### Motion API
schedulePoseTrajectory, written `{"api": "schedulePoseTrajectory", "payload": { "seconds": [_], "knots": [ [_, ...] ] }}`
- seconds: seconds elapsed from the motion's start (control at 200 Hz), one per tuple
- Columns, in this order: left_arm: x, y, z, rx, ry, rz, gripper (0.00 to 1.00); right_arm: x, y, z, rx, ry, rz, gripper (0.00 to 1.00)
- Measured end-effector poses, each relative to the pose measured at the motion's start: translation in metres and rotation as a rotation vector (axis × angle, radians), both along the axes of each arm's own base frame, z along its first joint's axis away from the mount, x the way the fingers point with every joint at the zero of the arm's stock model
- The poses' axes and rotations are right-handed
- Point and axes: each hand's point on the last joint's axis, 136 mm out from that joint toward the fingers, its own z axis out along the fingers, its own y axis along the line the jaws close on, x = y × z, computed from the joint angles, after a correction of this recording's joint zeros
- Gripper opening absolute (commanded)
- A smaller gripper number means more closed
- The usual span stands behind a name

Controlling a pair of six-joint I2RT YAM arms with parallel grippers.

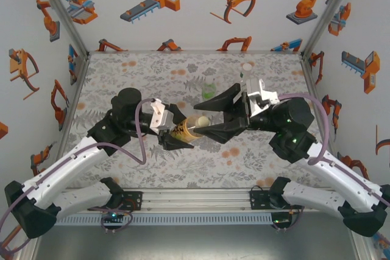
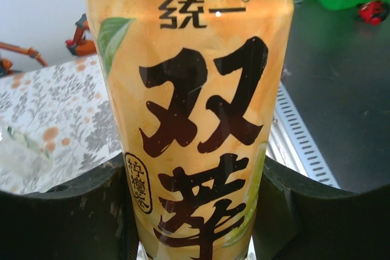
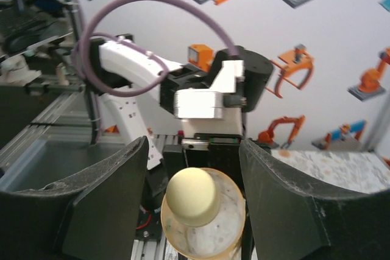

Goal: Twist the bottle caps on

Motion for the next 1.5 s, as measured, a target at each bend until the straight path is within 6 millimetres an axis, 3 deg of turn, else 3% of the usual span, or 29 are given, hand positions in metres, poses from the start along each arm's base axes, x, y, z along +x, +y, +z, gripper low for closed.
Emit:
{"api": "schedulePoseTrajectory", "payload": {
  "seconds": [0.476,0.616,0.686,0.956,1.182,1.502],
  "knots": [
    [-0.020,-0.004,0.010,-0.029,0.051,-0.133,0.00,-0.022,0.001,0.003,0.027,-0.129,0.125,0.34],
    [-0.022,-0.004,0.012,-0.034,0.051,-0.144,0.00,-0.023,0.001,0.004,0.034,-0.144,0.126,0.16],
    [-0.022,-0.004,0.012,-0.036,0.049,-0.144,0.00,-0.023,0.001,0.004,0.036,-0.146,0.125,0.00],
    [-0.015,-0.005,0.014,-0.046,0.031,-0.080,0.00,-0.017,-0.001,0.005,0.036,-0.149,0.067,0.00],
    [0.010,-0.009,0.013,-0.068,-0.011,0.088,0.00,0.008,0.001,0.004,0.033,-0.095,-0.083,0.00],
    [0.064,-0.020,0.010,-0.107,-0.057,0.356,0.00,0.080,-0.003,0.000,0.050,0.063,-0.441,0.00]
  ]
}}
